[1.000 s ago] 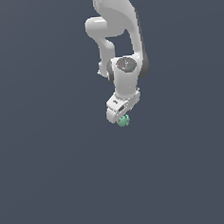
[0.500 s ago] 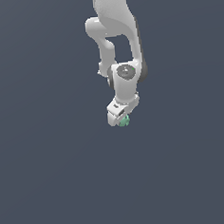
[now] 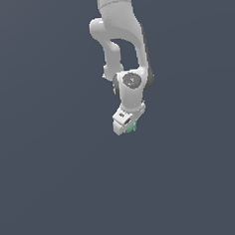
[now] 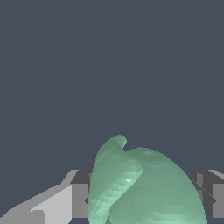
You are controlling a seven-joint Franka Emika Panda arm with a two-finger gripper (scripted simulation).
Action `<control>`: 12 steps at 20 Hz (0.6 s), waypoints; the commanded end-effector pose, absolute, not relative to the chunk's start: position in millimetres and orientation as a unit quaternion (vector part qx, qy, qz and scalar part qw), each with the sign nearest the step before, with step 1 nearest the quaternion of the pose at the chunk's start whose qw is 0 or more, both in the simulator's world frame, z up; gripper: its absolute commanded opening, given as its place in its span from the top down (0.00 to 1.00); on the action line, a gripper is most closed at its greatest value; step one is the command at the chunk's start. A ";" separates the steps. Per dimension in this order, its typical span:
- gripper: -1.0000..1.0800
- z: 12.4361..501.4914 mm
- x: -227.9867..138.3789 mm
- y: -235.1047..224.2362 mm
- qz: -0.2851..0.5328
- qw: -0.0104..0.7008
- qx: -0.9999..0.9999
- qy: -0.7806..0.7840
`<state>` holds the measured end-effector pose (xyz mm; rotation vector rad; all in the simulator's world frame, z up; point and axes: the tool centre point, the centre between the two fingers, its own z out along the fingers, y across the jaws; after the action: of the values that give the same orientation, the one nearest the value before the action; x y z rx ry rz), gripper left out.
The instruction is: Pick up the object and move it to a goal position.
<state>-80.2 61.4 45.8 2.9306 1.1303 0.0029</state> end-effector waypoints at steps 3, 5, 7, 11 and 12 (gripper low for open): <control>1.00 44.5 -80.9 61.7 0.000 0.000 0.933 0.360; 1.00 44.5 -80.9 61.7 0.000 0.000 0.933 0.360; 1.00 44.5 -80.9 61.7 0.000 0.000 0.933 0.360; 1.00 47.9 -79.8 62.1 0.001 0.000 0.933 0.360; 1.00 49.8 -79.3 63.0 0.001 0.000 0.933 0.360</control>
<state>-80.0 61.9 47.6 2.9309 1.1291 0.0010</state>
